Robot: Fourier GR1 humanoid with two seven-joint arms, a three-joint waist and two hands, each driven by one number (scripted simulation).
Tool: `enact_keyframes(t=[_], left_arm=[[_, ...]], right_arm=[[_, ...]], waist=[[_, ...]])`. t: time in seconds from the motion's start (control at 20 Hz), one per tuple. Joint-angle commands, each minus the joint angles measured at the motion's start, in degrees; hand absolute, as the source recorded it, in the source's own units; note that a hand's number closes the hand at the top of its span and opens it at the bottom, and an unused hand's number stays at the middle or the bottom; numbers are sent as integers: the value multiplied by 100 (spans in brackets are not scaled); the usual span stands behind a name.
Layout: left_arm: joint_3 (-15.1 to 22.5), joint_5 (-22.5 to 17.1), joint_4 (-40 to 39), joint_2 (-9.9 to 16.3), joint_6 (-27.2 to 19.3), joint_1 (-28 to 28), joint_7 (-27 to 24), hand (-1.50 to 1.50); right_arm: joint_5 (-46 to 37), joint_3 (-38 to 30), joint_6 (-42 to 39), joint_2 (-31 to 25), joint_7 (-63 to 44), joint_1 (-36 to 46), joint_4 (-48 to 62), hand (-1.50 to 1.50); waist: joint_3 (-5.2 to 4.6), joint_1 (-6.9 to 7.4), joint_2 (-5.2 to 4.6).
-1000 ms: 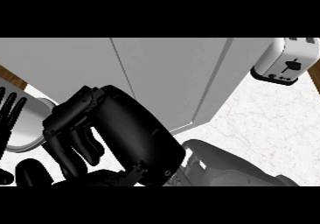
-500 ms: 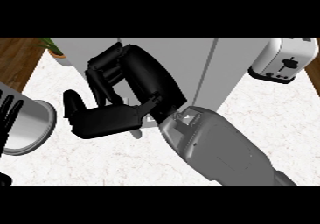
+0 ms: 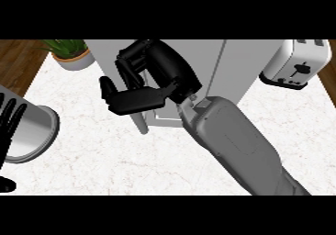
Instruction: Pick up the wine, place it into the cabinet and close the cabinet
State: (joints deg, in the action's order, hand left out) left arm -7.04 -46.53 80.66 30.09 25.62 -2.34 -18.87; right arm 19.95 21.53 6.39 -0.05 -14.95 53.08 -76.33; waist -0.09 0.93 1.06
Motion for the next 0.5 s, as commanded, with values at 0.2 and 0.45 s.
enact_keyframes(t=[0.2,0.45], left_arm=[[-88,16,10,72,-60,275,166,-150],[-167,-91,-41,170,209,128,181,-150]], right_arm=[[-224,-731,-348,-462,681,334,1300,150],[-255,-670,-566,-629,812,82,1254,150]], waist=[[8,55,-171],[8,36,-149]])
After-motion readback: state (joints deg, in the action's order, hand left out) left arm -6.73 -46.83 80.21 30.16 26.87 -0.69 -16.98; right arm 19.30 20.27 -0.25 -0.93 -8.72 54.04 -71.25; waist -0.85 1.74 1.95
